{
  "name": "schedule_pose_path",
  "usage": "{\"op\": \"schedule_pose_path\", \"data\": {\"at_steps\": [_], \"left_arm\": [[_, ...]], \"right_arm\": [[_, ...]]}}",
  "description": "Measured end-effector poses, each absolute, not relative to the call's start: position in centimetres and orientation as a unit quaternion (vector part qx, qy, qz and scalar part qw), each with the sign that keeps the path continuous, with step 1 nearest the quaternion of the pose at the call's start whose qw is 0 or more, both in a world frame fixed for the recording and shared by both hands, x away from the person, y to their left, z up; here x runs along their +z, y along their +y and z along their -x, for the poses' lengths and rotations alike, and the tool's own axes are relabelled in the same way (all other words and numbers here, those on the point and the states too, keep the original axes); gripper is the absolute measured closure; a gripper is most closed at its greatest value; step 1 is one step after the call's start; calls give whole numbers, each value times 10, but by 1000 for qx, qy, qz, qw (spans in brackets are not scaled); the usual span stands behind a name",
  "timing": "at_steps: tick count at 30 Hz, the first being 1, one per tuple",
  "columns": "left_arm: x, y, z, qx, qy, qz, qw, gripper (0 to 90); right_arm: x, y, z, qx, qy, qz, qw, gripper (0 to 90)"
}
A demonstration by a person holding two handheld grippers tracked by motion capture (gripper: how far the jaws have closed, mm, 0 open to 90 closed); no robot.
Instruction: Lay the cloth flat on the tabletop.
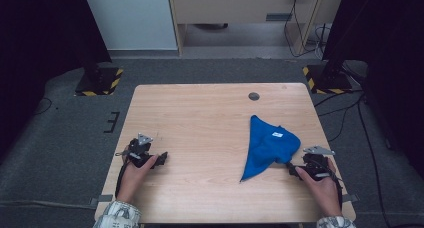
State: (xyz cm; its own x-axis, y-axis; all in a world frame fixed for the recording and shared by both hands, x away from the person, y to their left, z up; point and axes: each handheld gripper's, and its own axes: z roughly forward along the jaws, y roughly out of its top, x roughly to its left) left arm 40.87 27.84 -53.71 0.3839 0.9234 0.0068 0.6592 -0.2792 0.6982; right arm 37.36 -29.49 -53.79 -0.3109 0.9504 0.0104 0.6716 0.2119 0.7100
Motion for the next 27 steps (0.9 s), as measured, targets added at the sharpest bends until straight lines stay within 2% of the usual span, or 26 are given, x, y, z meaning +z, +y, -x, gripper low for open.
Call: {"op": "schedule_pose_path", "data": {"at_steps": [3,15,27], "left_arm": [[-537,278,-409,211,513,-771,312,1],[-537,278,-409,209,512,-772,312,0],[-537,278,-410,210,512,-772,311,0]], "right_arm": [[-534,-295,-371,323,752,-538,204,67],[-520,-285,-362,344,759,-512,206,76],[-491,-255,-365,405,758,-465,214,56]]}}
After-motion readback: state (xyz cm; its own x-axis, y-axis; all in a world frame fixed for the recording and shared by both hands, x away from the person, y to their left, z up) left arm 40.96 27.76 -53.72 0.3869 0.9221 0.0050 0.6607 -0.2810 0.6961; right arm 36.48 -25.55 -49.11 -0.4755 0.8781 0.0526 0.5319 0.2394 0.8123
